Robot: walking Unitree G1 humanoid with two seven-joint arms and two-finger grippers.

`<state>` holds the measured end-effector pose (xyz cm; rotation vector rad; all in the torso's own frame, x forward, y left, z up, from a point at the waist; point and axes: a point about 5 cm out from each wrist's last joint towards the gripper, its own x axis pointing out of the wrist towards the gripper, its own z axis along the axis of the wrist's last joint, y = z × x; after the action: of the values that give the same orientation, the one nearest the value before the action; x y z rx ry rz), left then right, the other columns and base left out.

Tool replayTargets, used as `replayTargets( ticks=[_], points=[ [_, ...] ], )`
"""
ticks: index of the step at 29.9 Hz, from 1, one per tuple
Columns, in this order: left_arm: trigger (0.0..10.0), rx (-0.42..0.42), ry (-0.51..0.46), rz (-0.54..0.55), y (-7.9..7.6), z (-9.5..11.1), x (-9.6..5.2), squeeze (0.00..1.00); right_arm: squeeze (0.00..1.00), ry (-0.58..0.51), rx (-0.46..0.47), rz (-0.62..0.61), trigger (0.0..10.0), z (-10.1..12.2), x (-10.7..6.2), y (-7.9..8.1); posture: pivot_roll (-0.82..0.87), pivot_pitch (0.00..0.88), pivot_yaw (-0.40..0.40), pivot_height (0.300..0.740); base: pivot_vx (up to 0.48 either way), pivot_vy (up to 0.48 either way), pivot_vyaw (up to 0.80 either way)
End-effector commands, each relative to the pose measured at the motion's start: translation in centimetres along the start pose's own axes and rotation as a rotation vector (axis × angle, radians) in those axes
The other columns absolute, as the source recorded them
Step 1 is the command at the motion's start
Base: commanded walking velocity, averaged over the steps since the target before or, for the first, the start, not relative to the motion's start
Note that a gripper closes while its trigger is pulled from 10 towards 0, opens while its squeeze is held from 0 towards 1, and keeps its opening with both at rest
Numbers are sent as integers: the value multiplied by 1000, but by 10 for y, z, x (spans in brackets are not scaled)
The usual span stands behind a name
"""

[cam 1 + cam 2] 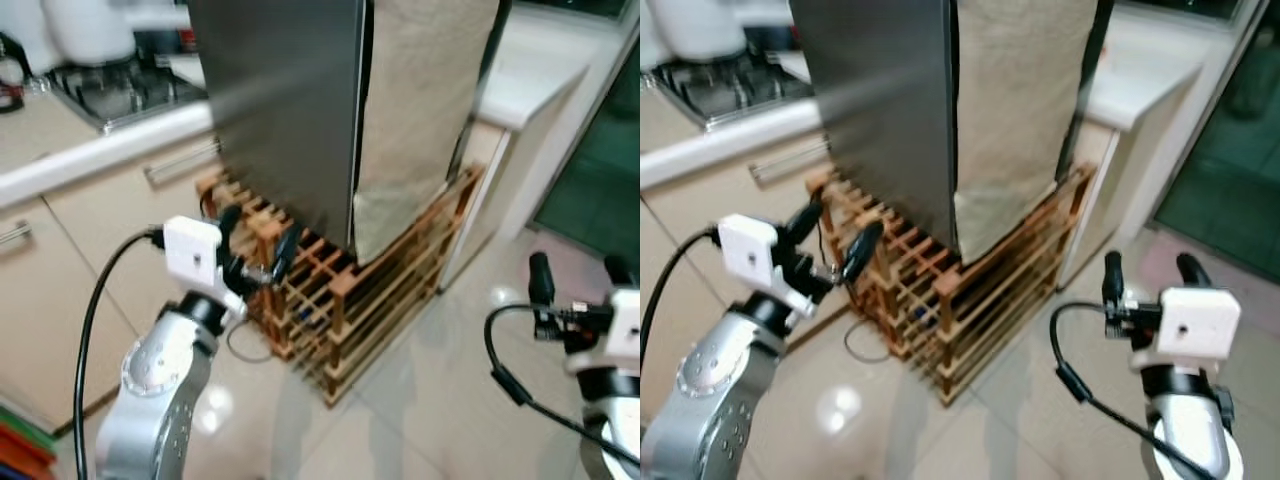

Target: Restocking fridge

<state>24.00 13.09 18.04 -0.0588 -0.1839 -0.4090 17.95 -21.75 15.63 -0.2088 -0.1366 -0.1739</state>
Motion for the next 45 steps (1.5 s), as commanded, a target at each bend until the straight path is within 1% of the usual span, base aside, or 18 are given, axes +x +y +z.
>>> replayTargets(
  ticks=[1, 4, 8, 11, 14, 17, 19, 20, 21, 23, 26, 31, 36, 37, 38, 39, 41, 45],
  points=[
    [10000, 7, 3, -12, -1, 1, 3, 0, 0, -15, -17, -8, 10000, 0, 2, -2, -170, 0, -6, 732, 480, 0, 0],
    [10000, 10, 1, -17, -1, 1, 5, 0, 0, -15, -19, -7, 10000, -1, 2, -2, -170, 0, -6, 732, 480, 0, 0],
    [10000, 47, 6, -81, -8, 1, 12, 0, 0, -17, -24, -6, 10000, -6, 4, -2, -172, 0, -7, 732, 465, 0, 0],
    [10000, 55, 7, -83, -8, 1, 14, 0, 0, -17, -24, -7, 10000, -8, 5, -3, -172, 0, -7, 732, 0, 0, 0],
    [10000, 57, 17, -120, -13, 1, 20, 0, 0, -19, -24, -4, 10000, -10, 7, -2, -176, 0, -5, 732, 0, 0, 0],
    [10000, 35, 35, -145, -16, -1, 30, 0, 0, -19, -25, -6, 10000, -14, 9, -2, -176, 0, -4, 732, 0, 0, 0],
    [10000, 35, 35, -145, -16, -1, 30, 0, 0, -19, -25, -6, 10000, -14, 9, -2, -176, 0, -4, 732, 0, 0, 0],
    [10000, 22, 34, -163, -18, -2, 34, 0, 0, -21, -25, -6, 10000, -15, 10, -3, -176, 0, -8, 732, 0, 0, 0],
    [10000, 25, 26, -189, -21, -2, 39, 0, 0, -27, -26, -7, 10000, -14, 13, -2, -176, 0, -11, 732, 296, -375, 0],
    [10000, 21, 19, -227, -27, -4, 51, 0, 0, -51, -27, -5, 10000, -3, 20, 0, -179, 0, -10, 732, 315, -360, 0],
    [10000, 41, 18, -248, -29, -7, 70, 0, 0, -77, -28, -11, 10000, 5, 31, 1, -194, 0, 0, 732, 349, -323, 0],
    [10000, 24, 27, -237, -25, -9, 78, 0, 0, -81, -25, -13, 10000, 5, 33, 3, -204, 0, 8, 732, 0, 0, 0],
    [10000, 12, 33, -268, -29, -9, 85, 0, 0, -69, -20, -3, 10000, 3, 31, 7, -207, 0, 11, 732, 0, 0, 0],
    [10000, -5, 45, -290, -32, -10, 86, 0, 0, -67, -19, -2, 10000, 3, 31, 8, -207, 0, 11, 732, 0, 0, 0],
    [10000, -23, 94, -322, -38, -15, 90, 0, 0, -63, -19, -2, 10000, 3, 32, 8, -209, 0, 12, 732, 0, 0, 0],
    [10000, -30, 107, -336, -41, -17, 92, 0, 0, -62, -19, -2, 10000, 3, 32, 9, -211, 0, 14, 732, 0, 0, 0],
    [10000, -20, 111, -348, -45, -18, 94, 0, 0, -62, -20, -1, 10000, 3, 32, 9, -212, 0, 14, 732, 0, 0, 0],
    [10000, -37, 130, -406, -55, -19, 99, 0, 0, -59, -21, 0, 10000, 2, 32, 10, -220, 0, 17, 732, 0, 0, 0]
  ],
)
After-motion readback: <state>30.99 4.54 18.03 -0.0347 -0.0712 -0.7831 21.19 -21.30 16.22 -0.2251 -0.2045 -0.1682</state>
